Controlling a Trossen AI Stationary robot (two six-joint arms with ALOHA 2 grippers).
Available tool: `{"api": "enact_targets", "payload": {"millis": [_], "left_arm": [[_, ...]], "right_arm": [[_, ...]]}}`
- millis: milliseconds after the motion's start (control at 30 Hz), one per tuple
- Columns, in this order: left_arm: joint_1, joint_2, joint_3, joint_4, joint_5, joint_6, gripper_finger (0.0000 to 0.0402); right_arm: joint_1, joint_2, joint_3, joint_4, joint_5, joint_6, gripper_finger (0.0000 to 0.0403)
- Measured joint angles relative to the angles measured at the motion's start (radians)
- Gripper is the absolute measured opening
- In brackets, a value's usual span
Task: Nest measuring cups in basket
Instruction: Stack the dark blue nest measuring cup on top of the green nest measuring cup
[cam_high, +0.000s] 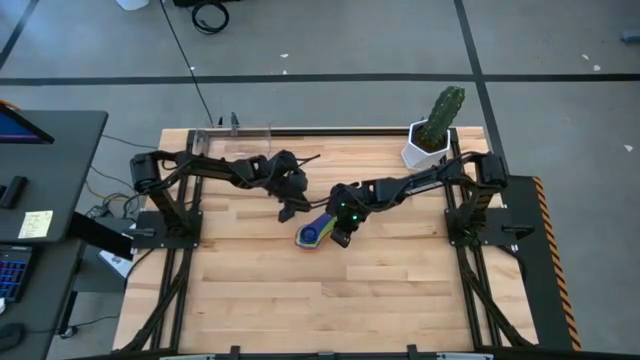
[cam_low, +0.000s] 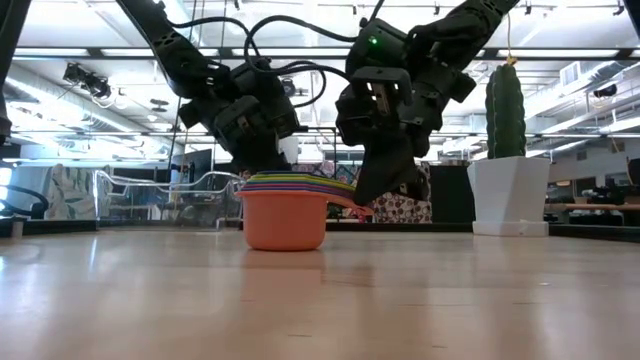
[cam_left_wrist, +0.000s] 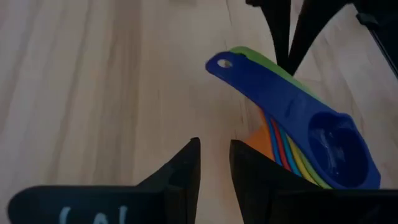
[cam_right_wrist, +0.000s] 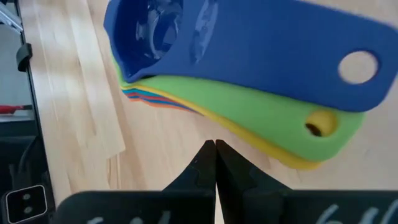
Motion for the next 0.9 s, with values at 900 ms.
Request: {"api": "enact_targets", "payload": {"millis": [900], "left_arm": [[-0.07, 0.083, -0.001, 0.072, -0.026, 0.018, 0.0091]], "right_arm": [[-0.053, 0.0, 0.0, -0.001, -0.007, -0.085, 0.0005]]}}
